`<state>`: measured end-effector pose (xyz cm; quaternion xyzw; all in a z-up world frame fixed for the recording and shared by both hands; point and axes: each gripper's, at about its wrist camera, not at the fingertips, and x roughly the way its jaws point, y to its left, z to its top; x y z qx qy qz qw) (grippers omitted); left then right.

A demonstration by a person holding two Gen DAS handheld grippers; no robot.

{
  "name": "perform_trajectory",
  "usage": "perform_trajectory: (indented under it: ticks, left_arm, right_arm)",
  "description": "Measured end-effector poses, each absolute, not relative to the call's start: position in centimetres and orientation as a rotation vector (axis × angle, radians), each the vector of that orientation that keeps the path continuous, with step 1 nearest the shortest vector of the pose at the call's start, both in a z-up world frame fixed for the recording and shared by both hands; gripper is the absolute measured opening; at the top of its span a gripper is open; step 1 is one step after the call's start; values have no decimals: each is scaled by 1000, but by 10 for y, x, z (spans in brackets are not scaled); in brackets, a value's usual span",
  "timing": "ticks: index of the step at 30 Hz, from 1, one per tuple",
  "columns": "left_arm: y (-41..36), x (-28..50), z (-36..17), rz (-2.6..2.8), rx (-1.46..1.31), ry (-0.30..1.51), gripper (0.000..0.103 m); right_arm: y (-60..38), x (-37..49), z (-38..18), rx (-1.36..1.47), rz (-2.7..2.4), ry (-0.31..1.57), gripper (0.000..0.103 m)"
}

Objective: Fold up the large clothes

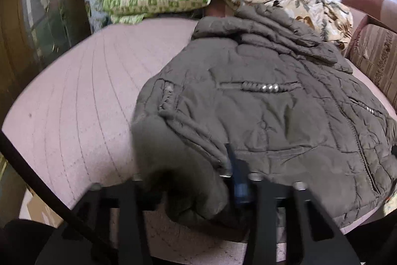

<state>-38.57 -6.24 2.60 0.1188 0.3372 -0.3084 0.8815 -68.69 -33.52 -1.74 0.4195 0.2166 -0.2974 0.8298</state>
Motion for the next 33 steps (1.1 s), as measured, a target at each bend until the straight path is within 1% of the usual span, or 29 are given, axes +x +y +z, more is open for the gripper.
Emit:
perform_trajectory:
  ticks: [3,10,19,24,29,33]
  left_arm:
    - [-62,-390,31,-644,250,666,25]
    - [-60,-399,44,-636,263,570,22]
    - [-51,-406,57,-636,257,501,22]
    - [-41,-417,77,-654,256,430,21]
    - [-24,-425,99,-682,199,435,21]
    - [-4,-436,119,-686,168,395,21]
  right_arm:
    - [-328,-685,-5,808,-643,444,19]
    - [-310,-680,19,609,-681,422,19]
    - [-298,-680,37,518,-683,390,18]
    - [-291,-688,53,506,-661,356,18]
    - [-282,-701,69,502,-630,346,18]
    - [-271,-717,91,491,-604,310,17]
